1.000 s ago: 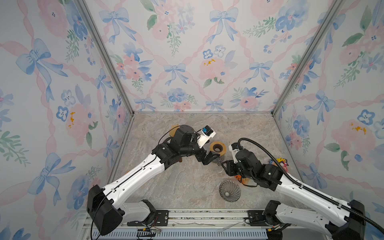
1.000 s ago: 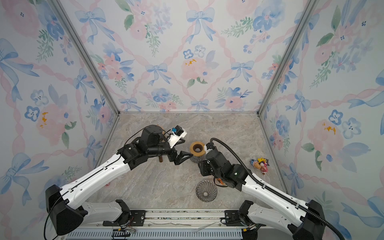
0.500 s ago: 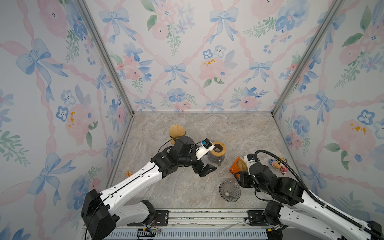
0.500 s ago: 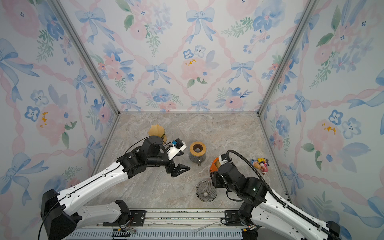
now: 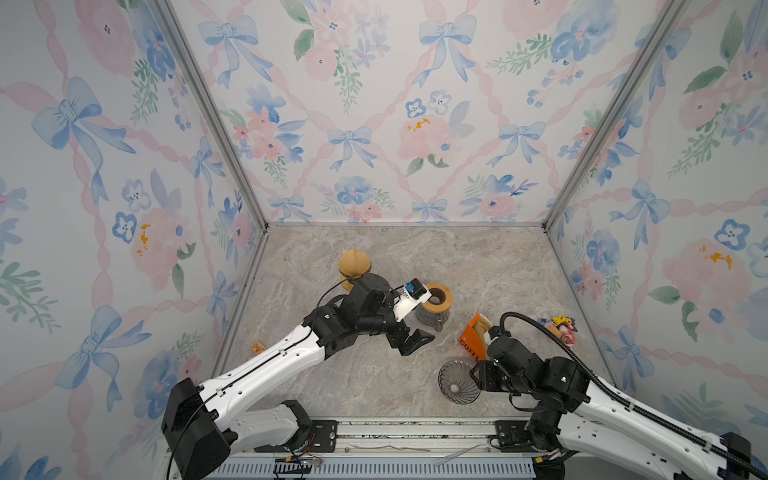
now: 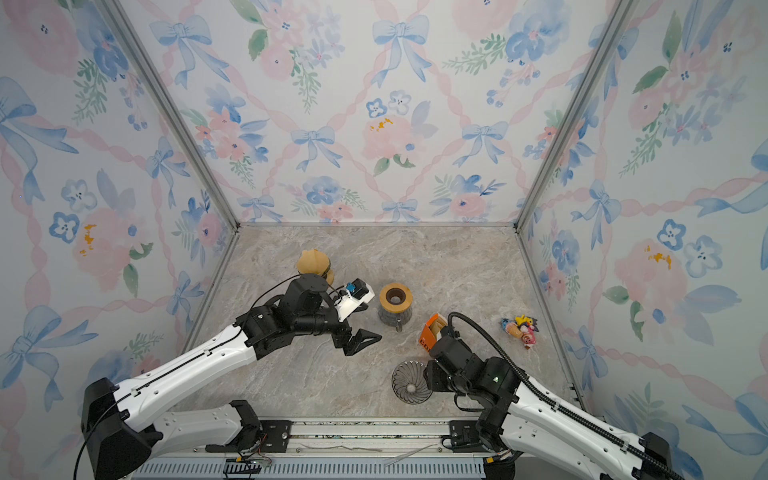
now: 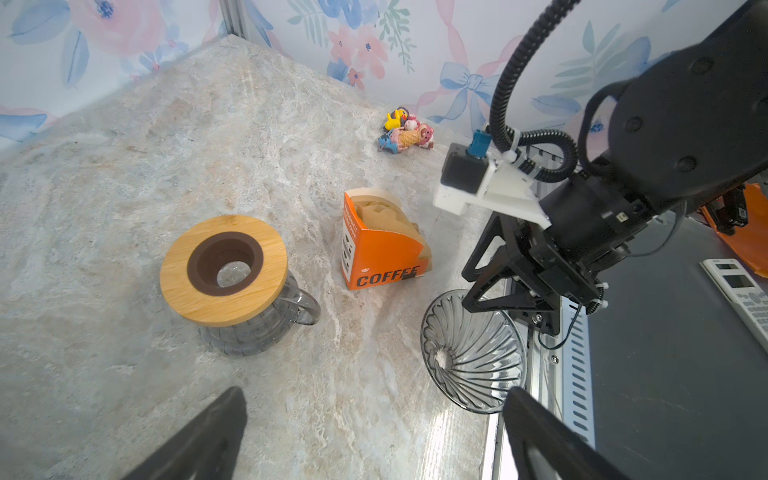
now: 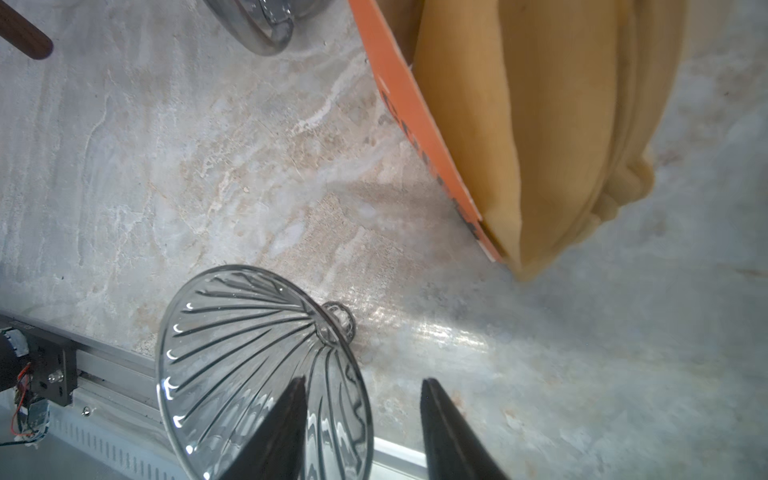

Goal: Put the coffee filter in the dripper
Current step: 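Release the ring and move the right gripper down to the glass dripper, then grasp the glass dripper cone by its rim with the right gripper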

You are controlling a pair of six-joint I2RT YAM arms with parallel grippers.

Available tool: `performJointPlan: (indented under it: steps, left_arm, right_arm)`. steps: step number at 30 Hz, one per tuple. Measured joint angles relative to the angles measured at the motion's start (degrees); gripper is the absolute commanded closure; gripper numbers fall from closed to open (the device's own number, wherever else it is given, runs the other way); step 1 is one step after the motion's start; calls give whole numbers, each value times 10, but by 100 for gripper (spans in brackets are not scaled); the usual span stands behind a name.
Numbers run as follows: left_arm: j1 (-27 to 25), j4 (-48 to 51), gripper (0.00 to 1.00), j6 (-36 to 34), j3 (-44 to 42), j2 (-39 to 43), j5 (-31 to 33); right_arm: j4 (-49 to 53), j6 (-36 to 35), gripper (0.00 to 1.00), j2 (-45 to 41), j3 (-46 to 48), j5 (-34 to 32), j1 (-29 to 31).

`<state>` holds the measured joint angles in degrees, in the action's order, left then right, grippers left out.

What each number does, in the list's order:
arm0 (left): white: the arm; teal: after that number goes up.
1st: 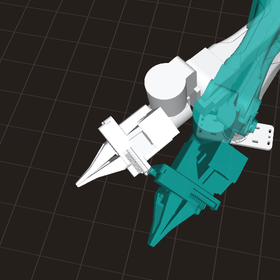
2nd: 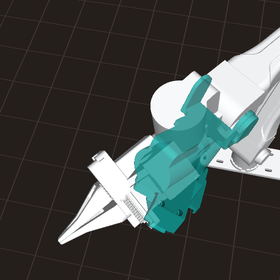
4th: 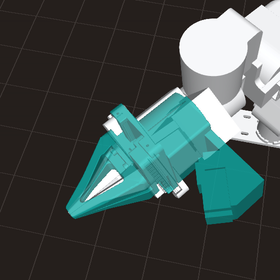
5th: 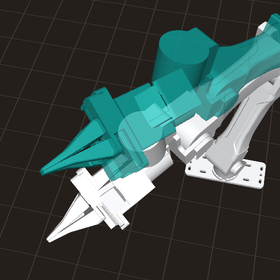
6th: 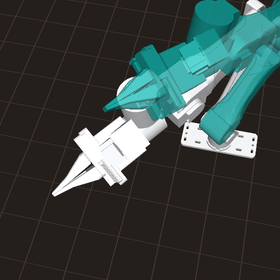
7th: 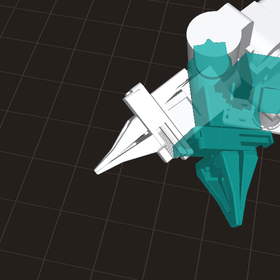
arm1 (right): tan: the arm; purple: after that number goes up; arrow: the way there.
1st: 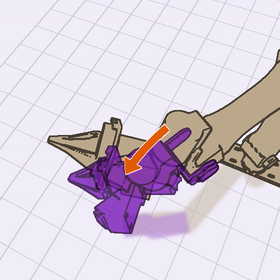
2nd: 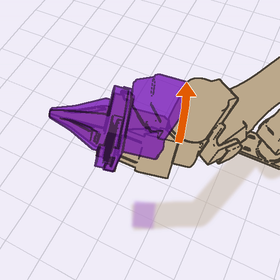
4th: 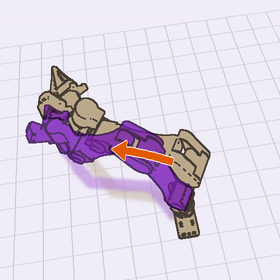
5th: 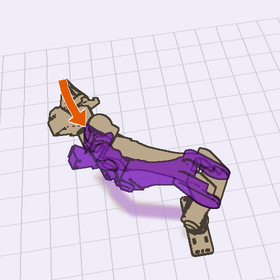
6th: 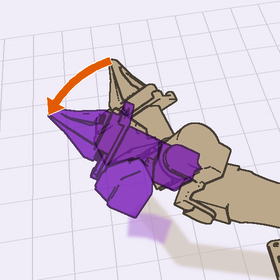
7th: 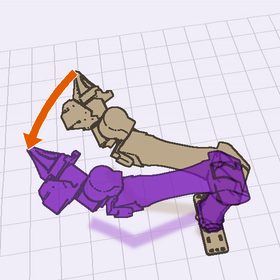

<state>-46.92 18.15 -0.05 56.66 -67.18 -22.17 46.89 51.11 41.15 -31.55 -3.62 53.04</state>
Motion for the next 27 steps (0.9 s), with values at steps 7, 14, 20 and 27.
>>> performJointPlan:
  steps: [7, 14, 20, 27]
  left_arm:
    - [-3, 0, 2, 0, 0, 0, 7]
    - [-4, 0, 2, 0, 0, 0, 9]
    - [-6, 0, 2, 0, 0, 0, 16]
    - [-7, 0, 2, 0, 0, 0, 18]
  right_arm:
    - [-17, 6, 56, 0, 24, 26, 0]
    - [-39, 6, 59, 0, 37, 43, 0]
    - [-54, 9, 62, 10, 40, 48, 0]
    - [-72, 10, 68, 24, 47, 49, 0]
